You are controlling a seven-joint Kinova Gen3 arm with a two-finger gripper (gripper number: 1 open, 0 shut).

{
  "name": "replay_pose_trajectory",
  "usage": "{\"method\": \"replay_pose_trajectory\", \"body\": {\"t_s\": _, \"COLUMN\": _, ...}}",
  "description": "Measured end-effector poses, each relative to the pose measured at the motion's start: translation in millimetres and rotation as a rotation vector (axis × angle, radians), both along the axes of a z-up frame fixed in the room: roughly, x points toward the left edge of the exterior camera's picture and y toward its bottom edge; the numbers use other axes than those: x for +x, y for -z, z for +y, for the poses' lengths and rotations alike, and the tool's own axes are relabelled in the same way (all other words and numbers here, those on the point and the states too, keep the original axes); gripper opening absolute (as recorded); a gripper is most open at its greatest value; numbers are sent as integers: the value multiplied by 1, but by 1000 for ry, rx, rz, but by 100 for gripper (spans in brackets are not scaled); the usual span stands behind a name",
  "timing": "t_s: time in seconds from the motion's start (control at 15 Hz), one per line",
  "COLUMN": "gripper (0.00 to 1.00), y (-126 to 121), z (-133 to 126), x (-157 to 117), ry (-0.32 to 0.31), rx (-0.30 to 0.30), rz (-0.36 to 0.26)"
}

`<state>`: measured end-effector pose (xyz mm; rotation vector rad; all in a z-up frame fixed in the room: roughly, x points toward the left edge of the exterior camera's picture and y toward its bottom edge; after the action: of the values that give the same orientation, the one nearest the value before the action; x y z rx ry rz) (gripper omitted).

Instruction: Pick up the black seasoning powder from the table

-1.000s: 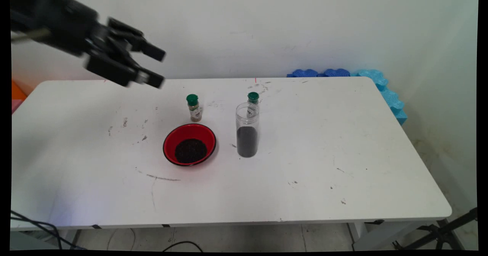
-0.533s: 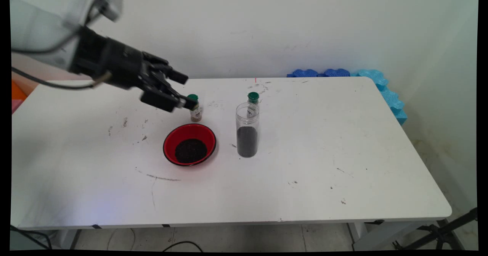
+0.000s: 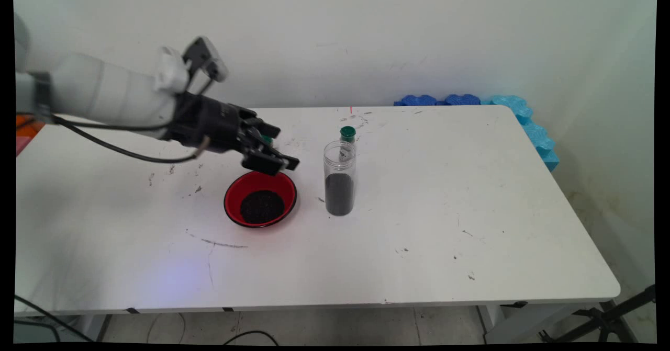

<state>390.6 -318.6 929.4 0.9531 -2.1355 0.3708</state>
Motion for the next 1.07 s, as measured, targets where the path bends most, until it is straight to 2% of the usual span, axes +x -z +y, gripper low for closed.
{"method": "replay_pose_trajectory", "body": {"t_s": 0.33, "gripper": 100, "y": 33, "z": -17, "x": -28, "ry": -28, "rx": -3, "rz": -15}}
{"method": "replay_pose_trajectory", "body": {"t_s": 1.07, "gripper": 100, "y": 67, "z": -34, "x": -56, "ry": -33, "rx": -2, "rz": -22}}
